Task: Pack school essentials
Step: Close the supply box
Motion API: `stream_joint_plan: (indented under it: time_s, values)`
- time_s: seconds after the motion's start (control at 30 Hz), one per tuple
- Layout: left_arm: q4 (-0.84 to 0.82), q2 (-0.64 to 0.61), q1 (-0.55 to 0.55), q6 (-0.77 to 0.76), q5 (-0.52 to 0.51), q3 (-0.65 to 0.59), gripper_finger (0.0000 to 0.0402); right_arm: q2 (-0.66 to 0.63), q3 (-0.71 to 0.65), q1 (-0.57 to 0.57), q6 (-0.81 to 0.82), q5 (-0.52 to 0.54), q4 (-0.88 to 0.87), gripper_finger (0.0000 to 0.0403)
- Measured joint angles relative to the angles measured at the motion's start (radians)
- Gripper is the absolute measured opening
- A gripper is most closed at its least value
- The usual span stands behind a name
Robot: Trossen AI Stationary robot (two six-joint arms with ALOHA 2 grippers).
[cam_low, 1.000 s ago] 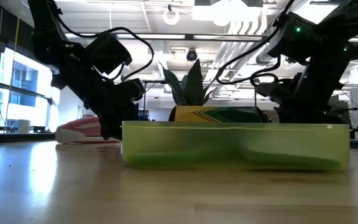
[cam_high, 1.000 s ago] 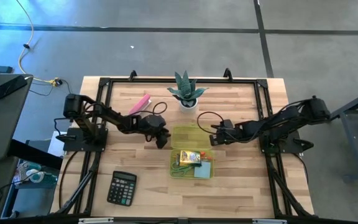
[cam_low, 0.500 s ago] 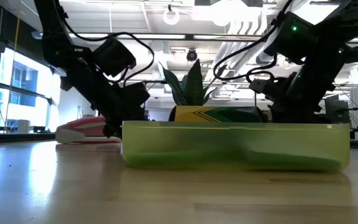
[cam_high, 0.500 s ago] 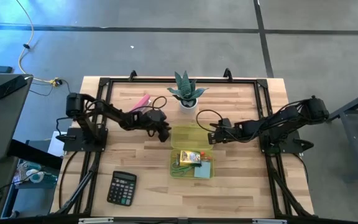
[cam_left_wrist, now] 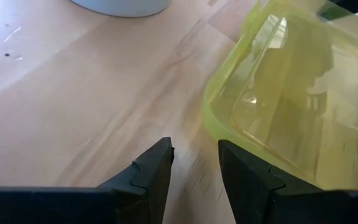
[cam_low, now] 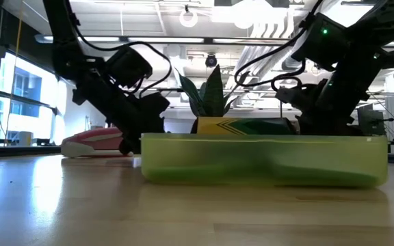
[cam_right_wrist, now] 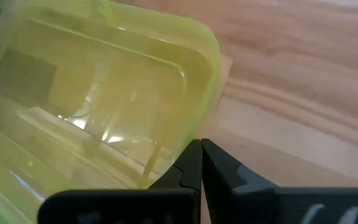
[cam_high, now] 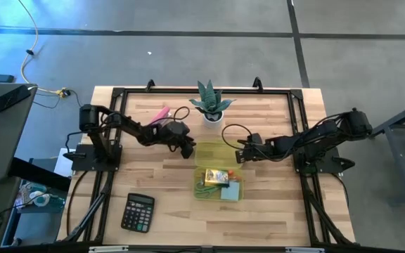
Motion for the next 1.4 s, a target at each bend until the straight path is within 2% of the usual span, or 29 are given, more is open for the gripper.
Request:
stream_joint_plan:
  time_s: [0.57,1.17,1.4]
  values:
    - [-0.028,-0.037,-0.003,0.016,0.045,0.015,0.0131,-0.004,0.0,0.121,-0.028,0.243,-0.01,0.0]
    - [-0.029,-0.063,0.005,0.062,0.086,0.018,0.0131,-0.005,0.002,0.15,0.044,0.283,-0.075,0.0]
    - [-0.011,-0.063,0.03,0.078,0.131,0.018,0.0131,-0.005,0.002,0.17,-0.006,0.344,-0.054,0.0]
